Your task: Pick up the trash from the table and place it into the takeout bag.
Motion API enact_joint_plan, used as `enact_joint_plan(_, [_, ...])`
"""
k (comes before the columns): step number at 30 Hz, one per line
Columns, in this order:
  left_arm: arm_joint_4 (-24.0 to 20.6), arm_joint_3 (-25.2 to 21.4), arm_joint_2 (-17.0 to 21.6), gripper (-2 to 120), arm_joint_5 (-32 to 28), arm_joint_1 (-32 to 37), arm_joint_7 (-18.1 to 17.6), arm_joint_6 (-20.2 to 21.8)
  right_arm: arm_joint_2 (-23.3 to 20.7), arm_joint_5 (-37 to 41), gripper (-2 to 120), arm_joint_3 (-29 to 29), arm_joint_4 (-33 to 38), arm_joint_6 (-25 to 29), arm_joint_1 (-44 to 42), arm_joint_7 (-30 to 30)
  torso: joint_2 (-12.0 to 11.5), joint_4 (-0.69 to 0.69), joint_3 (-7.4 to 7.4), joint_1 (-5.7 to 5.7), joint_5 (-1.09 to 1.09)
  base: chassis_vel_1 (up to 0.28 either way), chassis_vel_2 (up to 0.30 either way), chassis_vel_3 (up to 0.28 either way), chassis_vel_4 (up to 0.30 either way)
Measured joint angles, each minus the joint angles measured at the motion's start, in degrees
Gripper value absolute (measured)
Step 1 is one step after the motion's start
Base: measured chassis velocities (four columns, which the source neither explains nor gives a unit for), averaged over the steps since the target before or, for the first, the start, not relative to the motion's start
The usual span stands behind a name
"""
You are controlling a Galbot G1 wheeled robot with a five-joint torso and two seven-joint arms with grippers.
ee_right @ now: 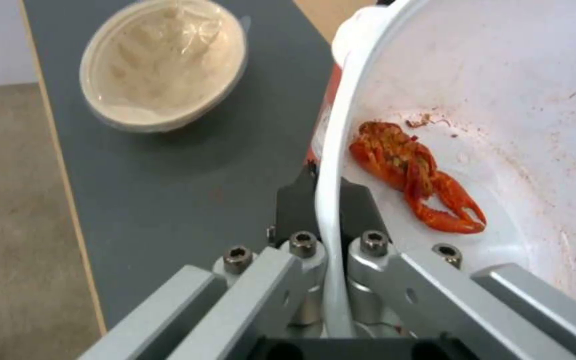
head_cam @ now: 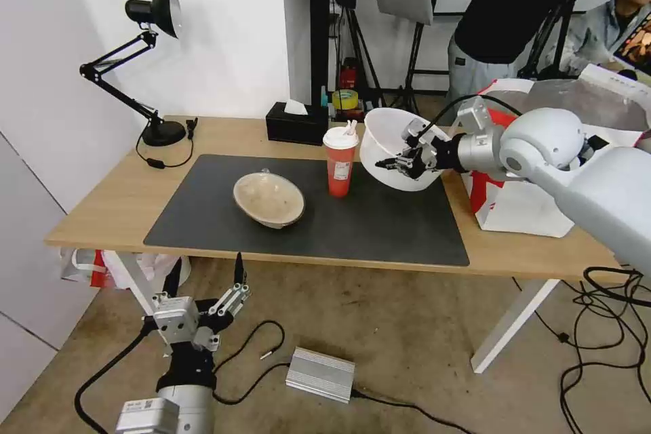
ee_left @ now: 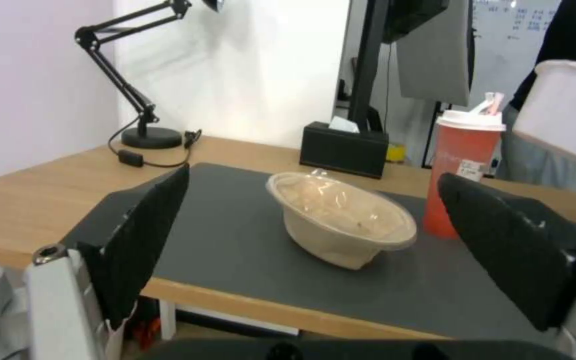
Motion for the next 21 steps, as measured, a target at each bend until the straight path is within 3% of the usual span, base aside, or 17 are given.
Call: enact_joint_plan(21, [0.18, -0.06, 0.1, 100, -0.12, -0.27, -0.09, 0.0, 1.48, 1.78, 0, -0.46, -4.01, 0.02, 7.37, -0.3, 0.0, 0.0, 0.0, 0.0, 0.0, 0.0, 0.0, 0.0, 0.0])
